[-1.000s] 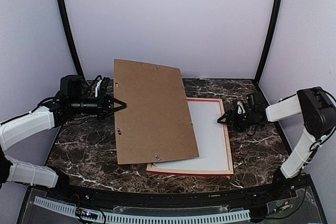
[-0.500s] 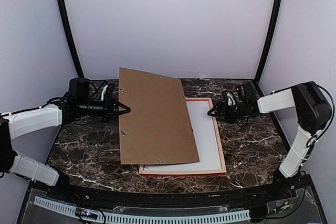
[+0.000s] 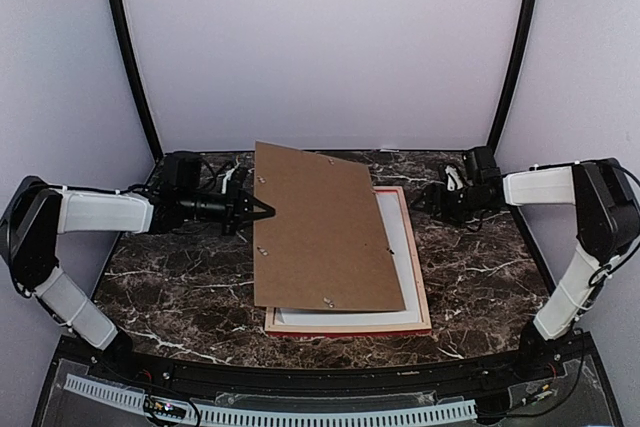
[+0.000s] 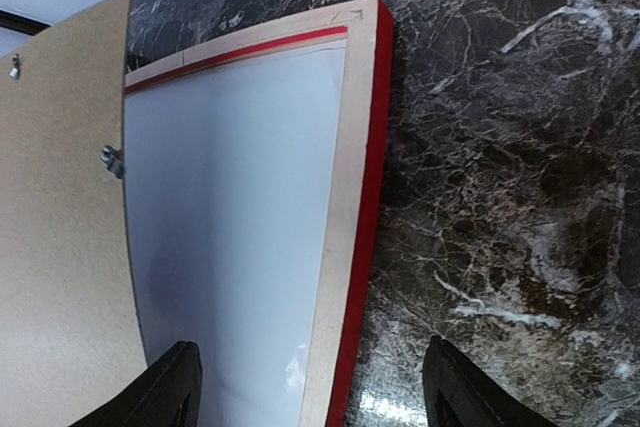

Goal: Put the photo into the frame
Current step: Place the backboard on the frame body.

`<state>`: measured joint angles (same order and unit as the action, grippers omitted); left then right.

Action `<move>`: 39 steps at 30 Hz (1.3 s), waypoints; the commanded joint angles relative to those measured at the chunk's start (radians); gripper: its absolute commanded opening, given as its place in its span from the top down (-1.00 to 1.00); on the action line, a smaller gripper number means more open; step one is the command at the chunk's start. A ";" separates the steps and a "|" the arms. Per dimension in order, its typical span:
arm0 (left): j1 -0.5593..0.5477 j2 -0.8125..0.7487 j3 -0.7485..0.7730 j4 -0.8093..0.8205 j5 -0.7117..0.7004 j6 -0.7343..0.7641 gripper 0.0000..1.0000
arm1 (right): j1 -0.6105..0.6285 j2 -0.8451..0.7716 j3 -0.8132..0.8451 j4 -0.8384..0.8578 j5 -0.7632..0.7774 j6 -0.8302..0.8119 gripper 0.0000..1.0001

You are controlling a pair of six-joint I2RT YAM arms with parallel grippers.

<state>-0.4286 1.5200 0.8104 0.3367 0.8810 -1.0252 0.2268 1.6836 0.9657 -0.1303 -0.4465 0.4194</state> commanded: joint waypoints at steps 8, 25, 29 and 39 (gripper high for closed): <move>-0.053 0.192 0.119 0.312 0.119 -0.178 1.00 | -0.069 -0.101 -0.064 -0.012 -0.015 -0.025 -0.54; -0.067 0.323 0.221 0.220 0.145 -0.102 1.00 | -0.084 -0.087 -0.090 0.003 -0.031 -0.032 -0.54; -0.067 0.324 0.241 0.155 0.140 -0.054 1.00 | -0.084 -0.081 -0.093 0.007 -0.033 -0.033 -0.54; -0.067 0.345 0.260 0.101 0.140 -0.024 1.00 | -0.085 -0.073 -0.111 0.024 -0.038 -0.030 -0.54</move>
<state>-0.4911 1.8732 1.0286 0.4179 0.9730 -1.0821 0.1474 1.6062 0.8703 -0.1432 -0.4744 0.3969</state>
